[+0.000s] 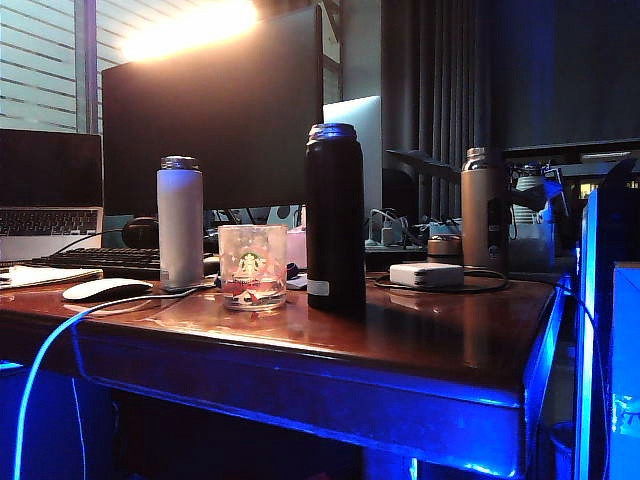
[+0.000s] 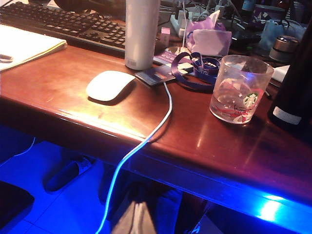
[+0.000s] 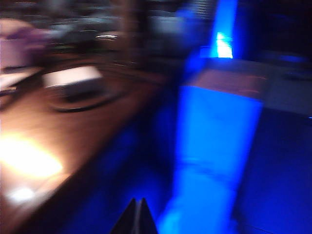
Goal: Pick up the black thermos, pour a little water from inside into the glass cup, then place the black thermos back on the table.
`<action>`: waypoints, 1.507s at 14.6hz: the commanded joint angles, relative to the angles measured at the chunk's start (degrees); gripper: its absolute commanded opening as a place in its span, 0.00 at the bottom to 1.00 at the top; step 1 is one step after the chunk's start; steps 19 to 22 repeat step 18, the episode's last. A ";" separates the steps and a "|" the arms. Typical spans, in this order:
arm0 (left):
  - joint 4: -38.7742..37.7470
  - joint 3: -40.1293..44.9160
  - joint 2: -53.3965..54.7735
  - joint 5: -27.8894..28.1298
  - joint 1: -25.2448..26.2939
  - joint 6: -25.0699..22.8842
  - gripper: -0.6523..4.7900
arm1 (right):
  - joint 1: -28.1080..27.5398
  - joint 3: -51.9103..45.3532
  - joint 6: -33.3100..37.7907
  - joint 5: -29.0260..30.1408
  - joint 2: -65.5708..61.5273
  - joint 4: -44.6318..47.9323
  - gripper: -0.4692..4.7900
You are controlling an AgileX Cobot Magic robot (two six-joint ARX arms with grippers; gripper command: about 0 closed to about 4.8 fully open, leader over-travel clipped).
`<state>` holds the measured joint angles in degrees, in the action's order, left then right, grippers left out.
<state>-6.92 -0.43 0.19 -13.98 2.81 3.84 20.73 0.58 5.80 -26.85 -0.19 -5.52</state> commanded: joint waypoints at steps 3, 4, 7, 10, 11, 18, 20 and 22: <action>0.13 0.09 -0.15 -0.22 0.02 -0.22 0.11 | -20.17 -0.22 0.13 16.76 0.04 1.97 0.08; 0.13 0.09 -0.15 -0.22 0.02 -0.22 0.11 | -21.81 -0.22 0.13 23.23 0.04 2.43 0.08; 0.13 0.09 -0.15 -0.24 0.04 -0.22 0.11 | -24.09 -0.22 -0.02 26.58 0.07 0.44 0.08; 0.13 0.09 -0.15 -0.24 0.04 -0.22 0.11 | -24.00 -0.22 -0.02 26.60 0.04 0.44 0.08; 0.13 0.09 -0.15 -0.22 0.02 -0.22 0.11 | -24.00 -0.22 -0.02 26.60 0.04 0.44 0.08; 0.13 0.09 -0.15 -0.24 0.04 -0.22 0.11 | -24.00 -0.22 -0.02 26.60 0.04 0.44 0.08; 0.13 0.09 -0.15 -0.24 0.04 -0.22 0.11 | -24.00 -0.22 -0.02 26.60 0.04 0.44 0.08; 0.13 0.09 -0.15 -0.24 0.04 -0.22 0.11 | -24.00 -0.22 -0.02 26.60 0.04 0.44 0.08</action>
